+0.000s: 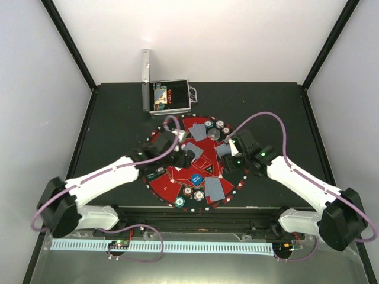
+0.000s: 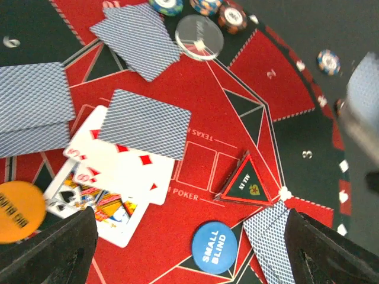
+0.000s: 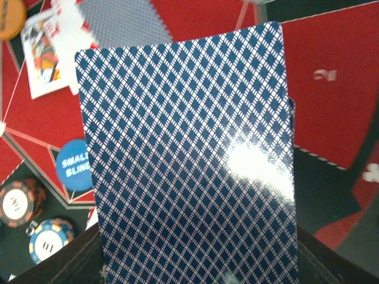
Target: Distribute texas hold em gaming equipment
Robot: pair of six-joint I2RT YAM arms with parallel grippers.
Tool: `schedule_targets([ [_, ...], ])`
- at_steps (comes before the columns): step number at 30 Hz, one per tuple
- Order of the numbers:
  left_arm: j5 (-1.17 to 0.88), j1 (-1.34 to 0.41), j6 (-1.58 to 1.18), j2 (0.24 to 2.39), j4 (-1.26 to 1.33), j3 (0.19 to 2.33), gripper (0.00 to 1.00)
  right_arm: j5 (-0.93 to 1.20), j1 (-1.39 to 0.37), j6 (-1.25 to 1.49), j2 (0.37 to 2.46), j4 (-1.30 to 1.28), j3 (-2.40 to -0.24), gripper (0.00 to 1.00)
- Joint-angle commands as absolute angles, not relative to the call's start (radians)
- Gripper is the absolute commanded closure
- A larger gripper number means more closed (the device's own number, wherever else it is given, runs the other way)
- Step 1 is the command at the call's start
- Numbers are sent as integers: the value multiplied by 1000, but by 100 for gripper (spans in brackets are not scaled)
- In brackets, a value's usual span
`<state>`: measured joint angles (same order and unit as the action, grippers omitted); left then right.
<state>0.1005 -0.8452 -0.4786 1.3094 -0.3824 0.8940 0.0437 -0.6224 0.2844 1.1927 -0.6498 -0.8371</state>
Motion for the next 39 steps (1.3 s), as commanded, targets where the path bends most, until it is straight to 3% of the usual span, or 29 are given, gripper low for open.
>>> schedule_targets([
  [1,-149,-716,-593,1121,-309,800,12,90,-703,220,1234,-614,-847,38],
  [6,-485,-604,-619,1040,-271,751,13,100,-826,169,1279,-607,-873,38],
  [12,-777,-579,-526,1190,-403,840,18,134,-911,140,1294,-582,-903,38],
  [22,-841,-576,-522,1305,-335,835,21,159,-941,111,1293,-581,-930,38],
  [30,-756,-567,-519,1323,-334,812,35,176,-948,99,1288,-576,-929,38],
  [39,-750,-561,-547,1350,-283,788,44,184,-952,93,1298,-572,-933,38],
])
